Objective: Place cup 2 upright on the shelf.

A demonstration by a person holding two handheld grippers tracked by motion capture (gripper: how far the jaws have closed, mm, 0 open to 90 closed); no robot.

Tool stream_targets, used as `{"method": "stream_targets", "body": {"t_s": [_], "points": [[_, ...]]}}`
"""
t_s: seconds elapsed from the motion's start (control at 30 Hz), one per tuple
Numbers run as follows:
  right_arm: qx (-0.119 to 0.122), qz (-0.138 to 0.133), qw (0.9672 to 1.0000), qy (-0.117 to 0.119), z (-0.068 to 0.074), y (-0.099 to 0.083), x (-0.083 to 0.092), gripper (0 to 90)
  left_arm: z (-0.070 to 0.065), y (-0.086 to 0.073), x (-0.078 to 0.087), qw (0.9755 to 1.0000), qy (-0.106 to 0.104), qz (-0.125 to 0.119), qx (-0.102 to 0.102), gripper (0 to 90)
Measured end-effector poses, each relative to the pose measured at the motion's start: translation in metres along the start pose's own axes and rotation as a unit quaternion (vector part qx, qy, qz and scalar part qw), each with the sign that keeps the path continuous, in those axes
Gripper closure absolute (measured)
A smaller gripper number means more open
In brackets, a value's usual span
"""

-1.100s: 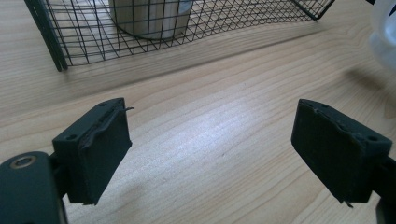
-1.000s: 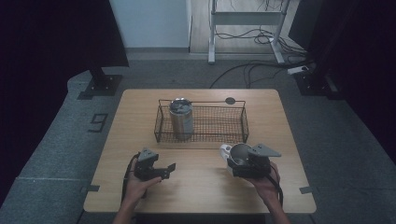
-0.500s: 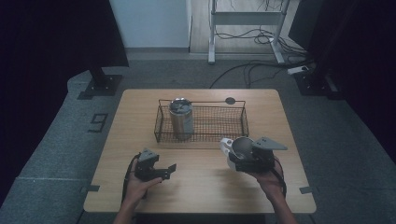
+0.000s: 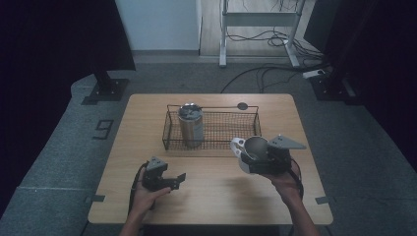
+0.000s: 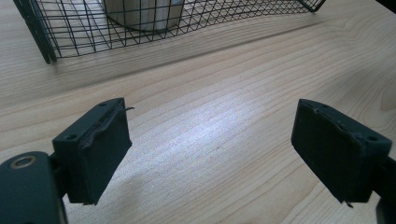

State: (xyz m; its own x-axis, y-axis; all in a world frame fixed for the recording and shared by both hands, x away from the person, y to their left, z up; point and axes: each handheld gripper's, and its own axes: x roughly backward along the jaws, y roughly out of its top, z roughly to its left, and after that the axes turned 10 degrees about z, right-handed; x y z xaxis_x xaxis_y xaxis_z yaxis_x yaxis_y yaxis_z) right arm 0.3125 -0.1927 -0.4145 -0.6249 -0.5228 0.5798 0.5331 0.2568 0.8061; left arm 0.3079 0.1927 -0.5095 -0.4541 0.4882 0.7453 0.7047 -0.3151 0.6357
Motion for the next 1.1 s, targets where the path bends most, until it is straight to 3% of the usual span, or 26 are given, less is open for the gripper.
{"method": "stream_targets", "body": {"t_s": [0.43, 1.1], "points": [[-0.001, -0.008, 0.9999, 0.009, -0.004, 0.020, 0.006, 6.1, -0.001, -0.001, 0.000, 1.0000, 0.000, 0.001, 0.001, 11.8], [0.005, -0.017, 0.9998, -0.009, -0.012, 0.047, 0.012, 6.1, -0.002, -0.001, -0.001, 1.0000, 0.000, 0.005, -0.003, 11.8]]}}
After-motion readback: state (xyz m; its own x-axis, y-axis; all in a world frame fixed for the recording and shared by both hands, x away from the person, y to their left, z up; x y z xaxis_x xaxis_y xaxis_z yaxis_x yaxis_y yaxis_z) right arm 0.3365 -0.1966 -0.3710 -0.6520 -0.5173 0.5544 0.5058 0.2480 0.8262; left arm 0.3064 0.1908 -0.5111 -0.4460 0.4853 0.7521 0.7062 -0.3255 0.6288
